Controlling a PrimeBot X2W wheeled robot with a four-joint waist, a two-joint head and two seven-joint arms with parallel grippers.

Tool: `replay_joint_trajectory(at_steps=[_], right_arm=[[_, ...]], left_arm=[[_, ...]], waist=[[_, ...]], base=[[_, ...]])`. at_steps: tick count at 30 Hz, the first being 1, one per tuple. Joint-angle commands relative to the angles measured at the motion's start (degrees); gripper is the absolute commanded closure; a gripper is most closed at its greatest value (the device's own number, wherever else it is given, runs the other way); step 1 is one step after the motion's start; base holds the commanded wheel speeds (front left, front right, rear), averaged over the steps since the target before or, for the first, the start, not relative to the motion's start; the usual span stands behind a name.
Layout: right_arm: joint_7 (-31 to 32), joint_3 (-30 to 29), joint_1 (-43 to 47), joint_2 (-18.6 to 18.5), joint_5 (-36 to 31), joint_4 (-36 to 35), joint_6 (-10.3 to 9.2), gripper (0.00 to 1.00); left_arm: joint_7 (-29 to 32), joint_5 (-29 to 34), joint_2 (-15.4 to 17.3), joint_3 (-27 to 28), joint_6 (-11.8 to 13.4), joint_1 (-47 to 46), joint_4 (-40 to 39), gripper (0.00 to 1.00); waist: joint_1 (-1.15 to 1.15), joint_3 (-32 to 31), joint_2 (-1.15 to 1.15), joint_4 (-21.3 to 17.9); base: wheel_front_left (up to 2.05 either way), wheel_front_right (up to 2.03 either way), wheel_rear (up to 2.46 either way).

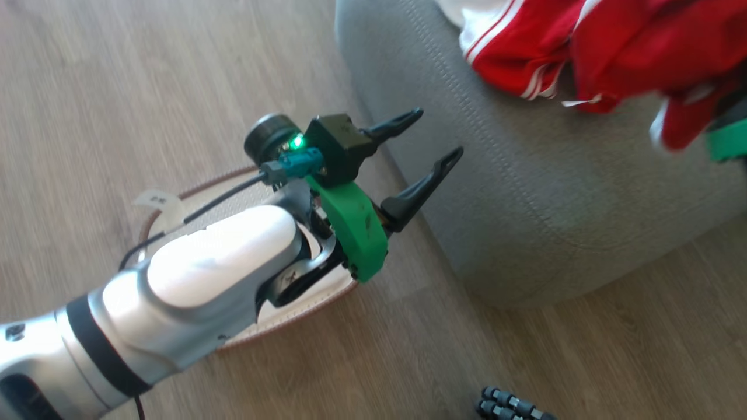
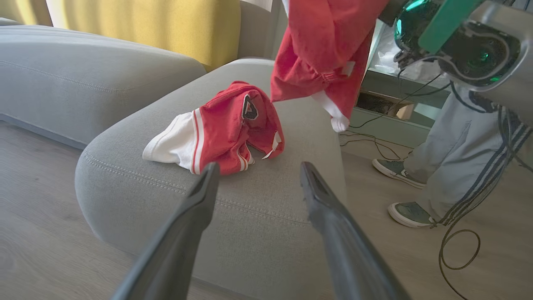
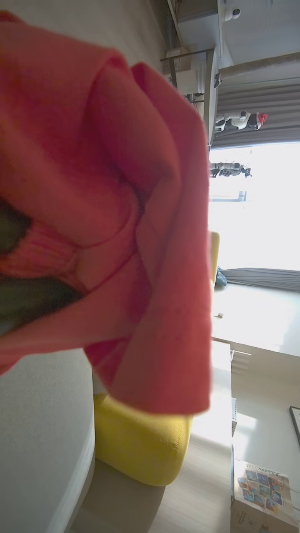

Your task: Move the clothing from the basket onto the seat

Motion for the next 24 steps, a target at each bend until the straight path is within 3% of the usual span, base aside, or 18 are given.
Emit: replay_joint_trajectory(at_steps=[1,13,24], right_arm=[[0.65,-0.98,-3.65,-2.61,0.78,-1.12,0.41,1.0],[4.04,-9.31,-14.32,-12.16,2.95,7.4,0.41,1.0],[5.57,-7.82,-20.43,-15.76,4.35,17.83,0.41,1.0]], left_arm=[[0.26,0.92,1.31,2.56,-0.2,-3.89,-2.01,0.0],[2.22,2.71,2.5,2.89,-0.79,-8.69,-4.14,0.0],[2.51,3.37,2.7,3.34,-0.93,-10.89,-4.91,0.0]], waist=[[-0.01,3.57,0.0,2.25],[-0.01,13.78,0.0,8.37],[-0.01,18.44,0.0,11.55]], base=[[0.0,0.0,0.0],[0.0,0.0,0.0],[0.0,0.0,0.0]])
